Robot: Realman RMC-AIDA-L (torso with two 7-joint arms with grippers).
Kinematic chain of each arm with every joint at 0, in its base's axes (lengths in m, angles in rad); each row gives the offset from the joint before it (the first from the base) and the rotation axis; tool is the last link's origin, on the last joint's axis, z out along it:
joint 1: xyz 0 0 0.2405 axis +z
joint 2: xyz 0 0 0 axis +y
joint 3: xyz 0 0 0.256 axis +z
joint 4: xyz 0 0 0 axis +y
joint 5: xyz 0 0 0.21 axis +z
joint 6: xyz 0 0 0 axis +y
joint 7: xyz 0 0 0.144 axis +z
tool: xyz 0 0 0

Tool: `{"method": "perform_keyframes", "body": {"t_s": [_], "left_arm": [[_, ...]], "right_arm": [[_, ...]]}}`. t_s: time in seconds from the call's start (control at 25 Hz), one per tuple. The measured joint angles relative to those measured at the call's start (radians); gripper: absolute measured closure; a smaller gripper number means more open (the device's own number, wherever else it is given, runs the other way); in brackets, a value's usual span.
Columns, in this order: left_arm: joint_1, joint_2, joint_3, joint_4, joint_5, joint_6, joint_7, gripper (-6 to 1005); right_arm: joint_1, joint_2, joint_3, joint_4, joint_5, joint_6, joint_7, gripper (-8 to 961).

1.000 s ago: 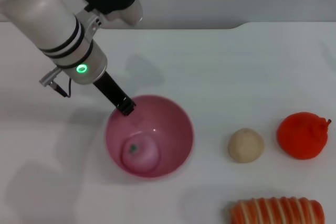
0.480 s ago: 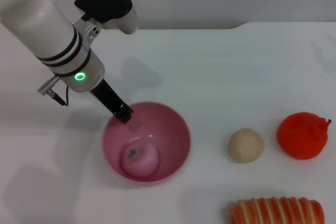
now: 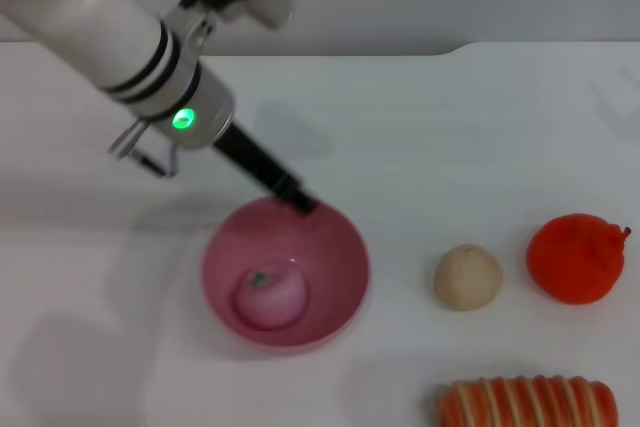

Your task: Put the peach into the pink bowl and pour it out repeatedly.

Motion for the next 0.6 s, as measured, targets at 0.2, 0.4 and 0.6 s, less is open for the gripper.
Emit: {"method": "perform_keyframes", "body": {"t_s": [0.2, 0.4, 0.6], "left_arm": [[0.01, 0.001, -0.128, 0.078, -0.337, -0.042, 0.254, 547], [0.045, 0.001, -0.261, 0.035, -0.777, -0.148, 0.624, 546], [0.179, -0.009, -0.274, -0.076, -1.286, -0.361, 1.098, 545]], "right_arm": [[0.006, 0.0, -0.009, 0.035, 0.0, -0.003, 0.0, 432], [0.005, 0.002, -0.043, 0.051, 0.003, -0.005, 0.019, 432], [0.004, 0.0, -0.059, 0.087, -0.002, -0.003, 0.048, 432]]}}
